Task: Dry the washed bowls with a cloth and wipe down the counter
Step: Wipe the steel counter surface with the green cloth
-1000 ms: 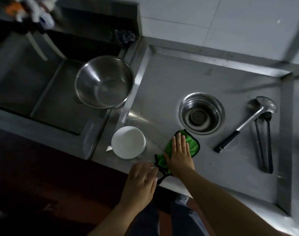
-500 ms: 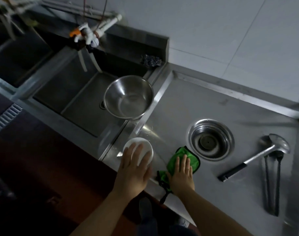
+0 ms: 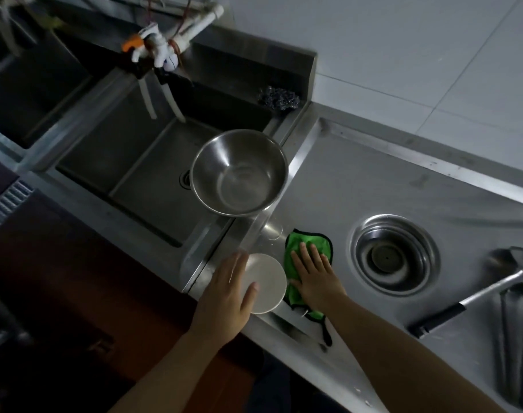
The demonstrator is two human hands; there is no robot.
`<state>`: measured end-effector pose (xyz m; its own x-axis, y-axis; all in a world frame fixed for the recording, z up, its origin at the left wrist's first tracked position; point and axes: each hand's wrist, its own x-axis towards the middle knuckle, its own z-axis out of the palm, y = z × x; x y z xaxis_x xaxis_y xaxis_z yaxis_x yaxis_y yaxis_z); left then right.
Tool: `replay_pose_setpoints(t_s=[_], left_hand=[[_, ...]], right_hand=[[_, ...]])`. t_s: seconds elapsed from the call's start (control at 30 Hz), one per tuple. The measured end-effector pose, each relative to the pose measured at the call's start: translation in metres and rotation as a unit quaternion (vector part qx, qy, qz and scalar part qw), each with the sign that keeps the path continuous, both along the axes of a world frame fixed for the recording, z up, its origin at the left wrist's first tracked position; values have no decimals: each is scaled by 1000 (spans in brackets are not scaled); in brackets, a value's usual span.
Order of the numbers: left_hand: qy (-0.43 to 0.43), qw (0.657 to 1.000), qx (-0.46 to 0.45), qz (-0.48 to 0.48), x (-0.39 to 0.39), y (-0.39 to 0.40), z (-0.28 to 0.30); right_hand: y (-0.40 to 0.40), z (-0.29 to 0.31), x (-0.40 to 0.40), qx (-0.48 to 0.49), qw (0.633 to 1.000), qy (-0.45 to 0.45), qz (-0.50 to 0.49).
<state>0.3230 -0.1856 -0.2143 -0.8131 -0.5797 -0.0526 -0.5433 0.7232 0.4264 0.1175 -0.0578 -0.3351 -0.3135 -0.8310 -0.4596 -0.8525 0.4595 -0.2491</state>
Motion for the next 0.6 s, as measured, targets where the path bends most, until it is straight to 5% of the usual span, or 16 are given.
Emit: replay_pose_setpoints(t_s=[0.23,0.6], left_hand=[[16,986,162,31,9,-12,-6],[64,909,372,177,11,-5,-20]], right_hand=[[-47,6,-15,-1,997,18,72],[-75,0,-30,-7,978,30,205]])
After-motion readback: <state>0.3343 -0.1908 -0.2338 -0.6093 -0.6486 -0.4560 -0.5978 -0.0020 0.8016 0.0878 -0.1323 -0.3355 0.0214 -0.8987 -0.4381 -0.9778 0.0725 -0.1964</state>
